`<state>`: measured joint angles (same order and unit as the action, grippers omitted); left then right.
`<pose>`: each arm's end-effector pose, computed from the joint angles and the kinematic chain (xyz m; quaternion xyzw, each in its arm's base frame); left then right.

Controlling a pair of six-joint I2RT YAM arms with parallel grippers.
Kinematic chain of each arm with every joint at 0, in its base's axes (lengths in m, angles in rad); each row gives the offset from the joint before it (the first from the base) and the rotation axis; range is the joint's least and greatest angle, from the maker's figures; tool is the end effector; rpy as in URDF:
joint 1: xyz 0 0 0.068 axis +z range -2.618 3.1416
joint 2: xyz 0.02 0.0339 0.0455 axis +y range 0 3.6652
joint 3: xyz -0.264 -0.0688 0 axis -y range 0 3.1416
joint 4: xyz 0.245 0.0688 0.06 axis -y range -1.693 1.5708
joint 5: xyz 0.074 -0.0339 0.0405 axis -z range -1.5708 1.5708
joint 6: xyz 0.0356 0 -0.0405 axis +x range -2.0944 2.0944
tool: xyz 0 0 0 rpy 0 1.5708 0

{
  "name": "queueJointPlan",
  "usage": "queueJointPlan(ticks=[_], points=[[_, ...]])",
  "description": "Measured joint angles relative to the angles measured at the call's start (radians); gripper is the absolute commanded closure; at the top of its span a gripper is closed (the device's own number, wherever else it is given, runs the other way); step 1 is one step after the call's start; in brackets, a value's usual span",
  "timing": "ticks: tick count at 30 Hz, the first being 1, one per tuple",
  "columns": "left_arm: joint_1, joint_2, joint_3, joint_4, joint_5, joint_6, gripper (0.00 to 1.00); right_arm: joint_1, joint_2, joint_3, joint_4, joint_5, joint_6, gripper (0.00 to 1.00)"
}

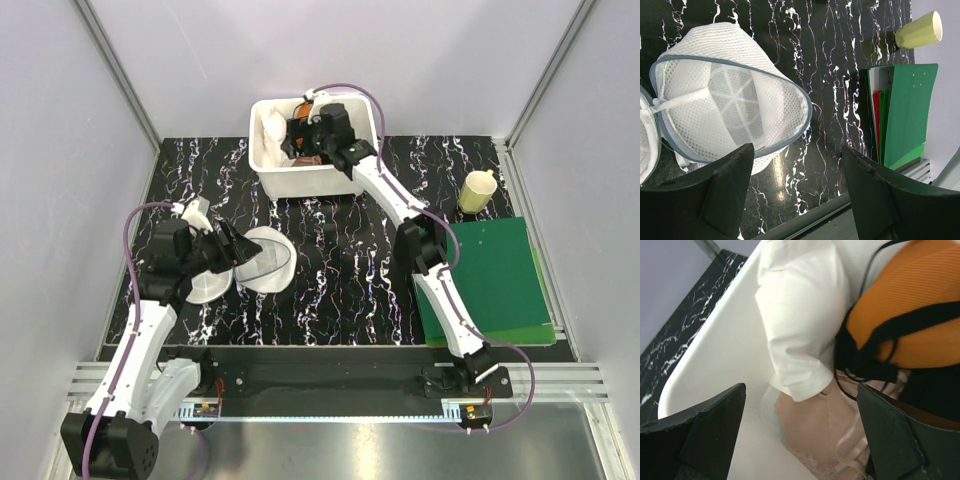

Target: Place the bra in the laundry bag and zip it closed

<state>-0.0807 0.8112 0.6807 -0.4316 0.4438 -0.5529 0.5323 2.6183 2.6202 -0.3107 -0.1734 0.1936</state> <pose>0.1769 -0.0296 0.2760 -0.0964 0.8552 -0.3299 0.3879 0.5117 0.3085 0.2727 -0.1859 0.7843 0.2740 0.5246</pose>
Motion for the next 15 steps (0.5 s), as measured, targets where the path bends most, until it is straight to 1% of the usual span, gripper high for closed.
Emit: queueJointPlan(ticks=[3,6,11,13,15], points=[[0.0,0.0,0.0,-0.001,0.006,0.005,0.25,0.039,0.01,-0.018,0.05,0.009,-0.061,0.0],[0.0,-0.008,0.006,-0.018,0.013,0.006,0.25,0.071,0.04,0.005,0.097,0.033,-0.095,0.0],[0.0,-0.026,0.031,-0.044,0.016,0.006,0.25,0.089,0.134,0.062,0.187,0.077,-0.1,0.0],[0.0,-0.026,0.039,-0.047,0.016,0.006,0.25,0.085,0.167,0.077,0.256,0.108,-0.108,0.05],[0.0,-0.026,0.045,-0.05,0.016,0.006,0.25,0.08,0.19,0.087,0.28,0.133,-0.116,0.08]])
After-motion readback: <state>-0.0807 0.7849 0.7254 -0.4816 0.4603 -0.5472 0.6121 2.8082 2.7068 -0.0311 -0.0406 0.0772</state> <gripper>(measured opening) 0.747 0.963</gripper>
